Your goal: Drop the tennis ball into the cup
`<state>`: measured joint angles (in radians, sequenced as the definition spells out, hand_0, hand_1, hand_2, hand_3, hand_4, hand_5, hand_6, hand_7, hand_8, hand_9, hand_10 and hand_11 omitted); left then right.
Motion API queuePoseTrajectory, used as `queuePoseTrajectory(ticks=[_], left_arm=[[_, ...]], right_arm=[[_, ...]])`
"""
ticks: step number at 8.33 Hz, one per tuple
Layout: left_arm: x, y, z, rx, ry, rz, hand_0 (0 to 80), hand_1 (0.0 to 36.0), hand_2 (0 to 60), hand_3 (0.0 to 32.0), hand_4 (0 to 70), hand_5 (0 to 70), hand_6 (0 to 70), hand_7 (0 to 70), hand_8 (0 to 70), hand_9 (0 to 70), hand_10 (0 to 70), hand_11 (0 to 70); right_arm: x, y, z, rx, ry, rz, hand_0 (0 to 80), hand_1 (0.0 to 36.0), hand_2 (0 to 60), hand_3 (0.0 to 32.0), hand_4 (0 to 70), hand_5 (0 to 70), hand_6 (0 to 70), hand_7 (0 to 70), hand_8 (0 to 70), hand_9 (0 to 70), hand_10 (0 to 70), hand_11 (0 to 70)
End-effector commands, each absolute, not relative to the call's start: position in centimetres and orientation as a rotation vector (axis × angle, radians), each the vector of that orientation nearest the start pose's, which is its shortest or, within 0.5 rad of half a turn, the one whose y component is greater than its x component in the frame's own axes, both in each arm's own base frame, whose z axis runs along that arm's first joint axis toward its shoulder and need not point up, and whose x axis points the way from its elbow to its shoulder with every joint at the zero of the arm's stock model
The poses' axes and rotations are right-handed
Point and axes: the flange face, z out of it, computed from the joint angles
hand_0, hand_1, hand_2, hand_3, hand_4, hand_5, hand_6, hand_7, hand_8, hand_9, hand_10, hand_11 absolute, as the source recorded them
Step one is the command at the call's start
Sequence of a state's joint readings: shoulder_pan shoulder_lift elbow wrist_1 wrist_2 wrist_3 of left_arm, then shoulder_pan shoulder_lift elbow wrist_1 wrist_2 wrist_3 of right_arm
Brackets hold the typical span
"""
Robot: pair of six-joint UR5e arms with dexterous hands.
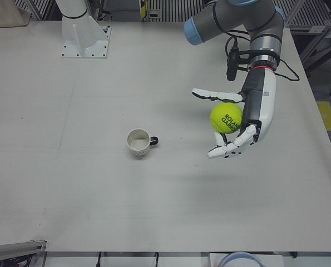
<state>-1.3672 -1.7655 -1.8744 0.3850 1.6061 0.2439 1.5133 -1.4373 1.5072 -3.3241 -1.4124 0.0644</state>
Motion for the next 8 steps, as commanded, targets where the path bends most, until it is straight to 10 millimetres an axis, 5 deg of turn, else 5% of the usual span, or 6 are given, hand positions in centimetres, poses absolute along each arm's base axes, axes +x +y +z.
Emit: queuePoseTrajectory(ticks=[1, 2, 3, 5, 7, 8], left_arm=[[1.1, -55.4, 46.1, -0.051, 2.144, -1.779, 58.4, 14.6, 0.1, 0.0, 39.9, 18.3, 67.1, 70.0, 47.7, 66.0, 26.5, 39.4], [4.9, -55.4, 44.6, -0.123, 2.143, -1.716, 56.7, 15.3, 0.5, 0.0, 39.9, 13.4, 44.9, 70.0, 43.9, 66.5, 26.3, 39.0], [8.6, -55.8, 43.2, -0.189, 2.138, -1.660, 55.4, 13.7, 0.0, 0.0, 39.7, 14.5, 56.2, 70.0, 45.9, 66.6, 26.0, 38.5], [15.1, -55.2, 41.3, -0.294, 2.111, -1.575, 52.4, 13.8, 0.7, 0.0, 37.9, 9.7, 32.7, 70.0, 41.0, 65.7, 24.6, 36.3], [20.3, -53.6, 41.5, -0.371, 2.062, -1.531, 50.0, 10.7, 9.4, 0.0, 35.5, 16.2, 65.2, 70.0, 45.7, 62.9, 23.8, 35.0], [21.8, -52.9, 41.9, -0.367, 2.044, -1.520, 48.4, 10.6, 8.6, 0.0, 33.9, 11.9, 48.8, 70.0, 41.8, 61.6, 22.9, 33.6]], right_arm=[[11.8, -54.2, 66.6, -0.056, 2.024, -2.255, 0.0, 0.0, 0.0, 0.0, 0.0, 0.0, 0.0, 0.0, 0.0, 0.0, 0.0, 0.0], [11.9, -54.2, 66.7, -0.058, 2.021, -2.256, 0.0, 0.0, 0.0, 0.0, 0.0, 0.0, 0.0, 0.0, 0.0, 0.0, 0.0, 0.0], [11.9, -54.2, 66.7, -0.058, 2.021, -2.256, 0.0, 0.0, 0.0, 0.0, 0.0, 0.0, 0.0, 0.0, 0.0, 0.0, 0.0, 0.0], [11.8, -54.2, 66.7, -0.055, 2.023, -2.258, 0.0, 0.0, 0.0, 0.0, 0.0, 0.0, 0.0, 0.0, 0.0, 0.0, 0.0, 0.0], [11.8, -54.2, 66.8, -0.055, 2.018, -2.259, 0.0, 0.0, 0.0, 0.0, 0.0, 0.0, 0.0, 0.0, 0.0, 0.0, 0.0, 0.0], [11.8, -54.2, 66.8, -0.055, 2.018, -2.259, 0.0, 0.0, 0.0, 0.0, 0.0, 0.0, 0.0, 0.0, 0.0, 0.0, 0.0, 0.0]])
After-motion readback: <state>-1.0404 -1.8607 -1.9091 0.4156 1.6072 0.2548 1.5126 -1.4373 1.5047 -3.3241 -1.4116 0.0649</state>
